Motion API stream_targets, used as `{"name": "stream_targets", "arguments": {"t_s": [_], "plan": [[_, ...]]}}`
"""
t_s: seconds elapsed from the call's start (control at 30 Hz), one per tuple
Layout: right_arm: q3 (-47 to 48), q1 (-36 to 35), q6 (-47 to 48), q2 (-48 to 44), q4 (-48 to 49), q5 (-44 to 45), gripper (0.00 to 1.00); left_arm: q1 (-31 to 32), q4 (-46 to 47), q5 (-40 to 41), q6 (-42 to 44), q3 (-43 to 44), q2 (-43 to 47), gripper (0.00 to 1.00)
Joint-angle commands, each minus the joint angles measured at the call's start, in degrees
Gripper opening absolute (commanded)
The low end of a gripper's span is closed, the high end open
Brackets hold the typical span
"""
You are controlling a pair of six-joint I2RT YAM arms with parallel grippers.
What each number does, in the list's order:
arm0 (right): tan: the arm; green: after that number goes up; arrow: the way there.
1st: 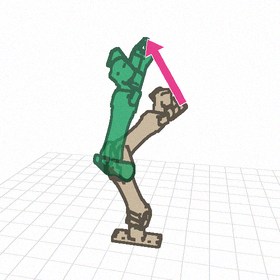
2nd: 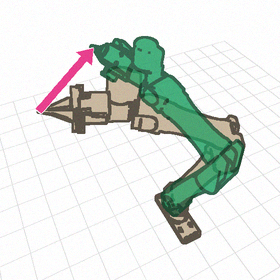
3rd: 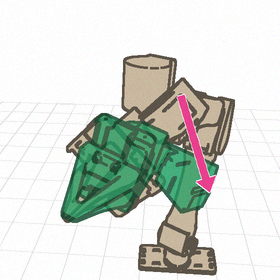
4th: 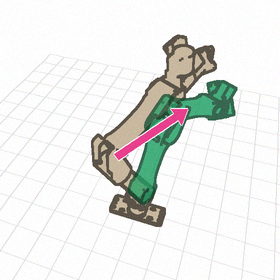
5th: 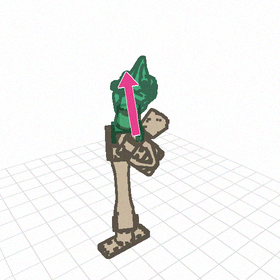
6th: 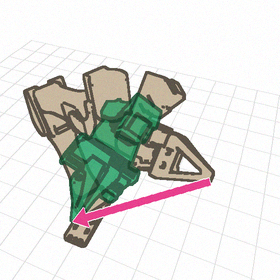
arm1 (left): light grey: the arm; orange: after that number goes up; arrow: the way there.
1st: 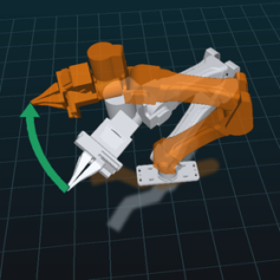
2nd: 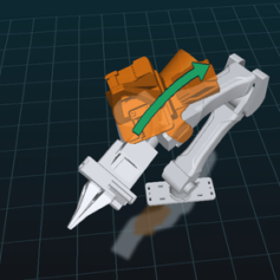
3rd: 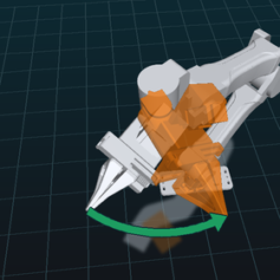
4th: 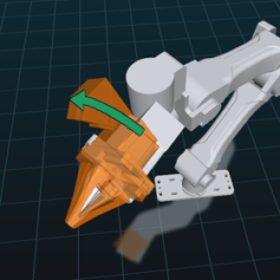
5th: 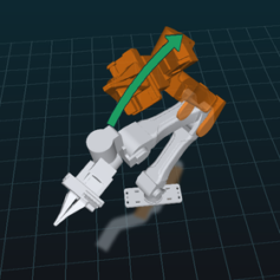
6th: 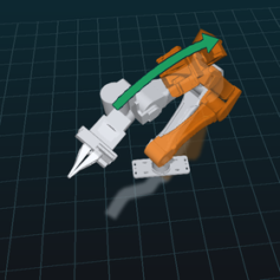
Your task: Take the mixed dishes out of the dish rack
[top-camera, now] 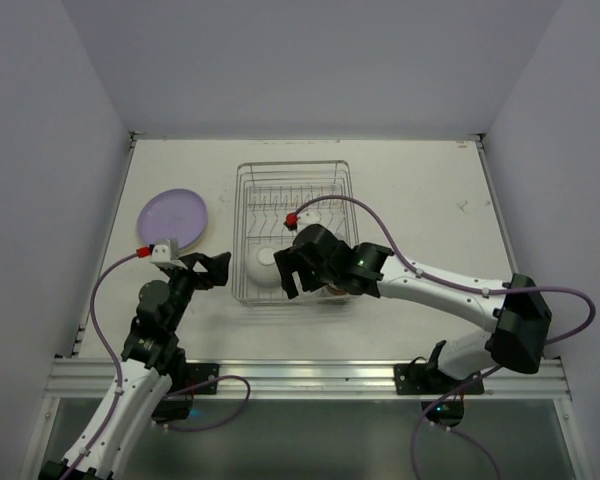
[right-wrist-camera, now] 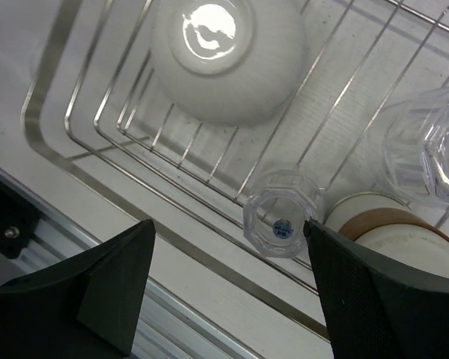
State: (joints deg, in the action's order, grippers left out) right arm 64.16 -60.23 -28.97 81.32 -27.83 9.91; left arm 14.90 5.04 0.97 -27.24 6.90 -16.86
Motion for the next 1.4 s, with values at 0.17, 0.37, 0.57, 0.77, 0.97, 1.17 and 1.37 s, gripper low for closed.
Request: {"name": "stream_targets", "arguments": {"t_s": [0.17,0.37,0.57,0.77,0.97,1.17,1.37], "plan": [[5.7,-0.9,-2.1,7.7,-8.5,8.0,0.80,-0.5,1.0,0.4,1.1,1.0,-0.2,1.00],[6.3,-1.0,-3.6,9.2,-10.2,10.9,0.79,-0.5,1.2,0.1,1.1,1.0,-0.6,1.00],[6.9,-1.0,-3.5,11.2,-10.5,10.3,0.74,-0.5,1.4,-0.3,1.1,1.0,-1.0,1.00],[7.3,-1.0,-3.2,12.6,-10.7,10.1,0.64,-0.5,1.6,-0.5,1.1,0.9,-1.2,1.00],[7.8,-1.0,-3.1,13.7,-11.4,10.5,0.50,-0.5,2.0,-0.7,1.1,0.8,-1.9,1.00],[8.6,-1.0,-2.6,12.0,-10.1,9.8,0.27,-0.5,2.3,-0.7,1.2,0.8,-2.2,1.00],[10.4,-0.9,-1.4,9.7,-8.7,9.9,0.22,-0.5,1.9,-0.5,0.9,0.7,-1.2,1.00]]}}
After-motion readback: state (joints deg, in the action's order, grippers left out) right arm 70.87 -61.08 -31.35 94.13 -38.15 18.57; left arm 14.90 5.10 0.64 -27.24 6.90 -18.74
